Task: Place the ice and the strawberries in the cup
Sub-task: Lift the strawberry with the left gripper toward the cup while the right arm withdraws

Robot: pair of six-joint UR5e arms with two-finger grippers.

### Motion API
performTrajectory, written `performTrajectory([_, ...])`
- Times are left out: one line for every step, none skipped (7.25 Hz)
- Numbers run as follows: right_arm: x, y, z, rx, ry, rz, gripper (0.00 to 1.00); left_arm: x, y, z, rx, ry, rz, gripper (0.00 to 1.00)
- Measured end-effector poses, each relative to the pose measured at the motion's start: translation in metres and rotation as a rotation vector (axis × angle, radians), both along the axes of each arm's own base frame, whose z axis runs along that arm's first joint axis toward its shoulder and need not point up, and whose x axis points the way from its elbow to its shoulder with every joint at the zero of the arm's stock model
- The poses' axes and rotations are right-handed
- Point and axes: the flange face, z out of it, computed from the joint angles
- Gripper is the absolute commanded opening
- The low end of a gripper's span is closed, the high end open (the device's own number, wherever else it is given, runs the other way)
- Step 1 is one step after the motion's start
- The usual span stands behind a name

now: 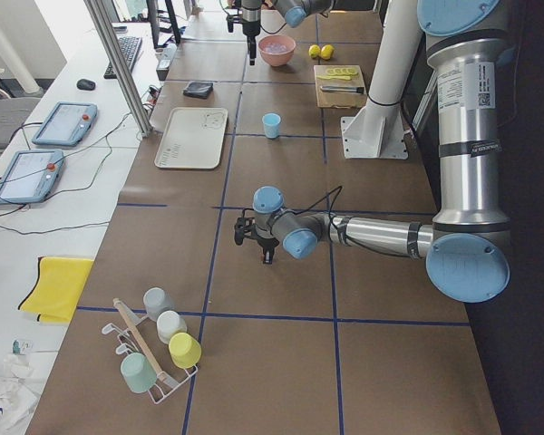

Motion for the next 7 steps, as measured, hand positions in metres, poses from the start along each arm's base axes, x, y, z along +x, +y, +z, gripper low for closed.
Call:
performTrajectory([0.001, 0.001, -0.001, 0.002, -0.002, 0.001, 1.00, -0.004, -0.001, -0.009, 0.004, 0.007, -0.006, 0.05])
performTrajectory([0.005, 0.001, 0.000, 0.004, -0.003, 0.004, 1.00, -0.008, -0.003, -0.024, -0.001, 0.005, -0.014, 0.05])
performTrajectory([0.011, 0.000, 0.003, 0.010, 0.000, 0.006, 1.00, -0.010, -0.006, -0.051, -0.013, -0.003, -0.021, 0.04])
performTrajectory([0.023, -0.006, 0.010, 0.027, 0.011, 0.000, 1.00, -0.007, -0.012, -0.090, -0.021, -0.009, -0.025, 0.04])
performTrajectory([0.044, -0.014, 0.026, 0.055, 0.033, -0.014, 1.00, 0.002, -0.024, -0.135, -0.032, -0.007, -0.040, 0.04])
performTrajectory([0.073, -0.025, 0.048, 0.083, 0.059, -0.036, 1.00, 0.018, -0.039, -0.182, -0.051, 0.013, -0.075, 0.04])
performTrajectory([0.108, -0.038, 0.076, 0.101, 0.078, -0.066, 1.00, 0.044, -0.049, -0.228, -0.076, 0.047, -0.106, 0.03])
